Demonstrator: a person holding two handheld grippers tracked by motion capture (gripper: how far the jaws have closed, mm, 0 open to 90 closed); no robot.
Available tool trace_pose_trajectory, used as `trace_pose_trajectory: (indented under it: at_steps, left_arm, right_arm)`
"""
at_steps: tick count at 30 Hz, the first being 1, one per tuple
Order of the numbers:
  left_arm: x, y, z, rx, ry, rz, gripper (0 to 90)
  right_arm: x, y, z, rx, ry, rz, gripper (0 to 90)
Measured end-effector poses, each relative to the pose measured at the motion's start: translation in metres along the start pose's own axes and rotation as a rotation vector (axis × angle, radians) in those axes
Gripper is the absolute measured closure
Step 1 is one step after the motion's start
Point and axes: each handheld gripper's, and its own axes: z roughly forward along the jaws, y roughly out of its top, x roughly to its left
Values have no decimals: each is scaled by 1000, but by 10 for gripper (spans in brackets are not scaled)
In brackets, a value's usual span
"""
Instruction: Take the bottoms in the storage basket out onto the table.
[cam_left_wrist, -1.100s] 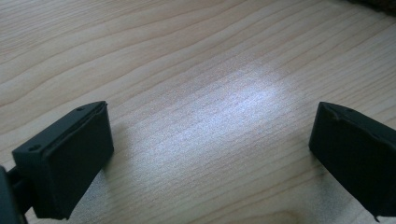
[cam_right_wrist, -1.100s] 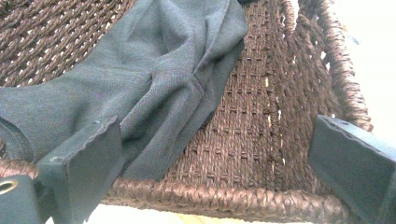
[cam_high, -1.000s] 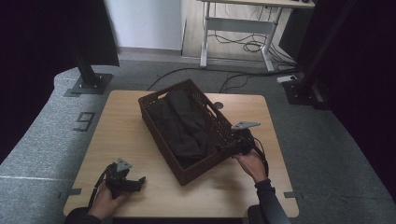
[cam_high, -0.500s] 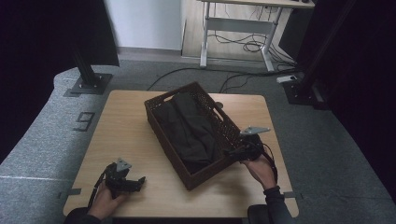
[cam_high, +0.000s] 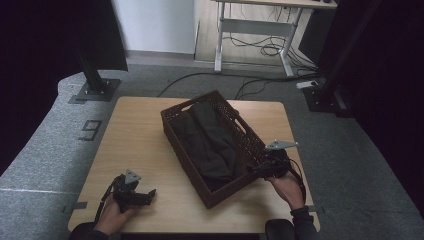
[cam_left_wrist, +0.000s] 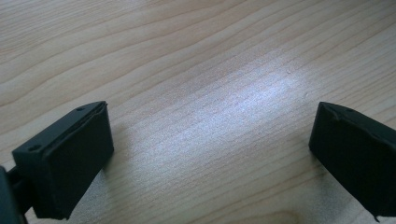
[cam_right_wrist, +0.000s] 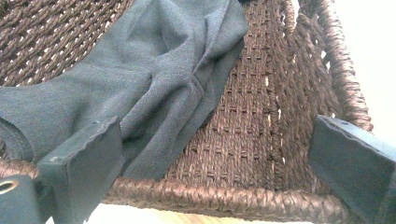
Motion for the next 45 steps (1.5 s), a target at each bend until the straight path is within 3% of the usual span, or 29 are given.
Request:
trace_pose_trajectory:
  at_steps: [43,45]
  left_arm:
    - [0,0,0,0,0,0,0]
    - [0,0,0,0,0,1,0]
  right_arm:
    - [-15,-51,-62,8,-29,29,40]
    - [-16,-53,-66,8,-48,29,117]
